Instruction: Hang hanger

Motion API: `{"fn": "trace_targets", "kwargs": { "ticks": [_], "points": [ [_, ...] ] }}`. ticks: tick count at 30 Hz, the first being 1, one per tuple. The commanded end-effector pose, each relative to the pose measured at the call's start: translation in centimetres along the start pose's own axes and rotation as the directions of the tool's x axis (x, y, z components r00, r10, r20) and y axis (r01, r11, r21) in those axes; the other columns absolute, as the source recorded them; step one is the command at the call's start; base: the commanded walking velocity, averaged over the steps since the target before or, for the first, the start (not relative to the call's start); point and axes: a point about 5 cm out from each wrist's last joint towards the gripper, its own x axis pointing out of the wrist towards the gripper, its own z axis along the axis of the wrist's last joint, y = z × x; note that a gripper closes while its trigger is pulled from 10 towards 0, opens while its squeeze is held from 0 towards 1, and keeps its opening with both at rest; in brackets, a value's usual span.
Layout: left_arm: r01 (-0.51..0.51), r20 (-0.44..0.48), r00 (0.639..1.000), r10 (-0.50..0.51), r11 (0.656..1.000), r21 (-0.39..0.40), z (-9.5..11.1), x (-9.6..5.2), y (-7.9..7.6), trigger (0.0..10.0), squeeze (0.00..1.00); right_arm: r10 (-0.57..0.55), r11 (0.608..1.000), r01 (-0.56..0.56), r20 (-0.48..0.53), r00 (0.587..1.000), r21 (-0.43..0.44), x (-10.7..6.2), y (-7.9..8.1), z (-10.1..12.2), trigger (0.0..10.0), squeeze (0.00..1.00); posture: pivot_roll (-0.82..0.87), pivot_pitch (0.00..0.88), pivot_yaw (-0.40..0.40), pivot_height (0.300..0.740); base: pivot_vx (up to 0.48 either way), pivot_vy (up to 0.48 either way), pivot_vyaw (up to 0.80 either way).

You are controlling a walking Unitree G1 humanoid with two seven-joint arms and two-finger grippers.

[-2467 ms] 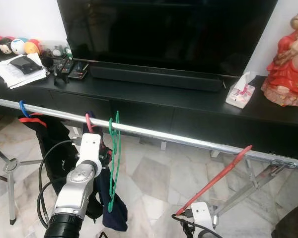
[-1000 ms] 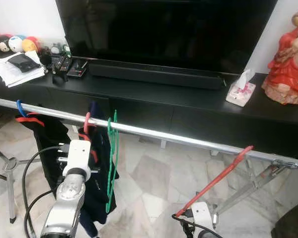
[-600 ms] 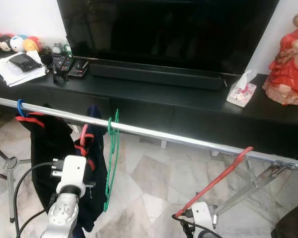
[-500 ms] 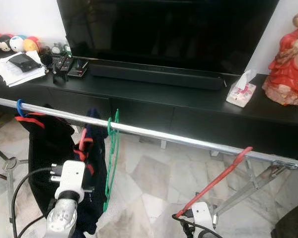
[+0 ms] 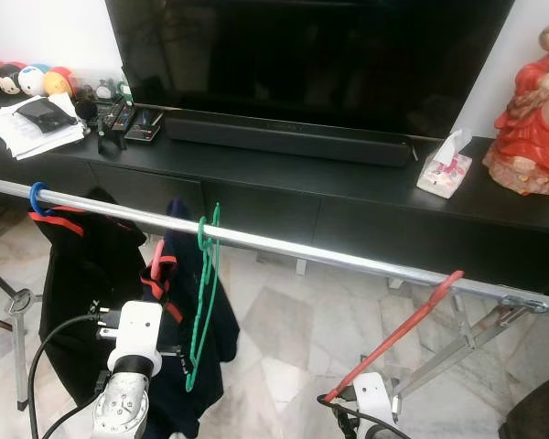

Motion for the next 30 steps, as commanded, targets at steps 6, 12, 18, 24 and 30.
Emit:
{"fn": "trace_targets", "kwargs": {
  "ticks": [6, 12, 18, 24, 30],
  "points": [
    [-0.011, 0.040, 0.999, 0.011, 1.000, 0.010, 0.53, 0.30, -0.01, 10.0, 0.00, -0.006, 1.000, 0.006, -0.008, 1.000, 0.008, -0.02, -0.22, -0.17, 10.0, 0.00, -0.02, 0.037, -0.048, 0.740, -0.213, 0.000, 0.00],
    [-0.011, 0.045, 0.999, 0.011, 1.000, 0.004, 0.65, 0.47, -0.17, 10.0, 0.00, -0.007, 1.000, 0.007, -0.008, 1.000, 0.009, -0.03, -0.23, -0.17, 10.0, 0.00, -0.02, 0.039, -0.047, 0.740, -0.262, 0.000, 0.00],
    [-0.017, 0.045, 0.999, 0.017, 1.000, -0.002, 0.63, 0.51, -0.13, 10.0, 0.00, -0.007, 1.000, 0.007, -0.008, 1.000, 0.009, -0.03, -0.23, -0.17, 10.0, 0.00, -0.02, 0.039, -0.047, 0.740, -0.270, 0.000, 0.00],
    [-0.018, 0.044, 0.999, 0.018, 1.000, -0.005, 0.64, 0.57, -0.18, 10.0, 0.00, -0.007, 1.000, 0.007, -0.008, 1.000, 0.008, -0.03, -0.26, -0.16, 10.0, 0.00, -0.02, 0.042, -0.047, 0.740, -0.282, 0.000, 0.00],
    [-0.019, 0.044, 0.999, 0.019, 1.000, -0.007, 0.64, 0.61, -0.22, 10.0, 0.00, -0.007, 1.000, 0.008, -0.008, 1.000, 0.008, -0.03, -0.28, -0.16, 10.0, 0.00, -0.02, 0.042, -0.048, 0.740, -0.284, 0.000, 0.00]
  ]
}}
